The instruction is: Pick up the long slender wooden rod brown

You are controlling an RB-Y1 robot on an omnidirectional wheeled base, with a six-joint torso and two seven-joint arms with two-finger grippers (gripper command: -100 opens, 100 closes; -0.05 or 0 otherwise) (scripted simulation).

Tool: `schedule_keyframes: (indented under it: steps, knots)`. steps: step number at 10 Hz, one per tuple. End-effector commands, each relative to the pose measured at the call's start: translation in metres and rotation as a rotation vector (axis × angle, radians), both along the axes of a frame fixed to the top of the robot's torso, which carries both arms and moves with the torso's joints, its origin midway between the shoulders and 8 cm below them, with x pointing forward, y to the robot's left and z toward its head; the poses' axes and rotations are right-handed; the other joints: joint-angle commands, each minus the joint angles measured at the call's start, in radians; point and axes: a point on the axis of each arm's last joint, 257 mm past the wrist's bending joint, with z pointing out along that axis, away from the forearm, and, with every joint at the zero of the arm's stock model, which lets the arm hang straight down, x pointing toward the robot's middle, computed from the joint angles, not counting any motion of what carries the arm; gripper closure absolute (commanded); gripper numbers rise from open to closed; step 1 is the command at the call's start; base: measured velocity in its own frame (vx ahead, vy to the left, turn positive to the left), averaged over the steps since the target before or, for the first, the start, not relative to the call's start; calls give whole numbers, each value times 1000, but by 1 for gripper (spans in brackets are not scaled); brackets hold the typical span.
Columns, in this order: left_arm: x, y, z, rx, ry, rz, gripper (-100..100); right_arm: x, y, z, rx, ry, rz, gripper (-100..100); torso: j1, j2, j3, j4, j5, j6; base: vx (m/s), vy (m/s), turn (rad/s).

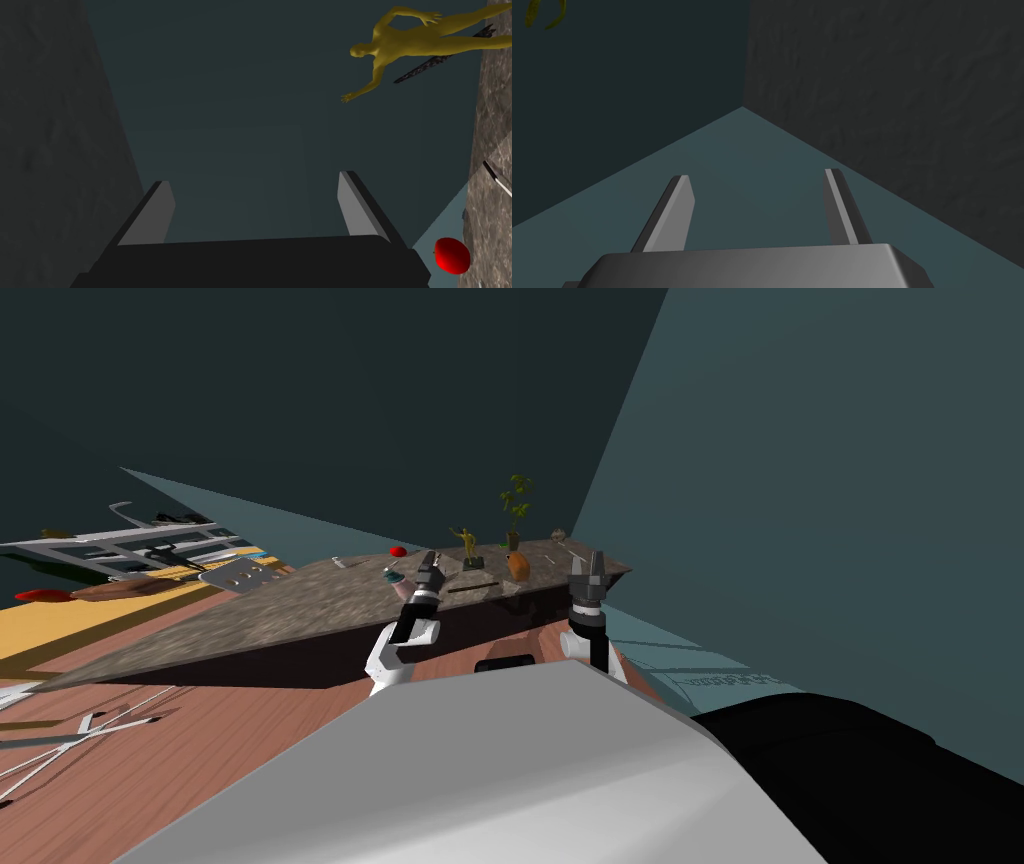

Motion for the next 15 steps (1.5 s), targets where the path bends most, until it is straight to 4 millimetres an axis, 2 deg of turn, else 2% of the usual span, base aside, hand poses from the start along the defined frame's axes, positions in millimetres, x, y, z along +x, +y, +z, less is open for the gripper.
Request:
schedule_keyframes:
  steps: [1,3,4,6,7,9,10,11,12,14,15]
  knots:
    - [17,-2,-8,-8,42,-3,-100,0,0,0,0,0,0,0,0,0,0,0,0,0,-38,1,-29]
    - [20,0,-14,-10,70,4,-100,0,0,0,0,0,0,0,0,1,0,0,0,0,-29,2,-12]
    - [36,-2,-19,-19,103,2,-100,0,0,0,0,0,0,0,0,0,0,0,0,0,-37,4,-30]
    - [39,0,-26,-20,134,10,-100,0,0,0,0,0,0,0,0,1,0,0,0,0,-28,2,-13]
    - [54,-1,-31,-31,165,9,-100,0,0,0,0,0,0,0,0,0,0,0,0,0,-33,9,-31]
    - [57,1,-39,-32,199,19,-100,0,0,0,0,0,0,0,0,0,0,0,0,0,-24,3,-17]
    - [72,1,-45,-44,238,22,-100,0,0,0,0,0,0,0,0,0,0,0,0,0,-27,3,-31]
    - [74,2,-51,-45,263,30,-100,0,0,0,0,0,0,0,0,0,0,0,0,0,-33,6,-31]
    - [87,2,-55,-58,292,33,-100,0,0,0,0,0,0,0,0,0,0,0,0,0,-39,11,-55]
    - [89,4,-65,-60,337,46,-100,0,0,0,0,0,0,0,1,0,0,0,0,0,-21,8,-9]
    - [102,5,-72,-75,371,52,-100,0,0,0,0,0,0,0,0,0,0,0,0,0,-21,7,-43]
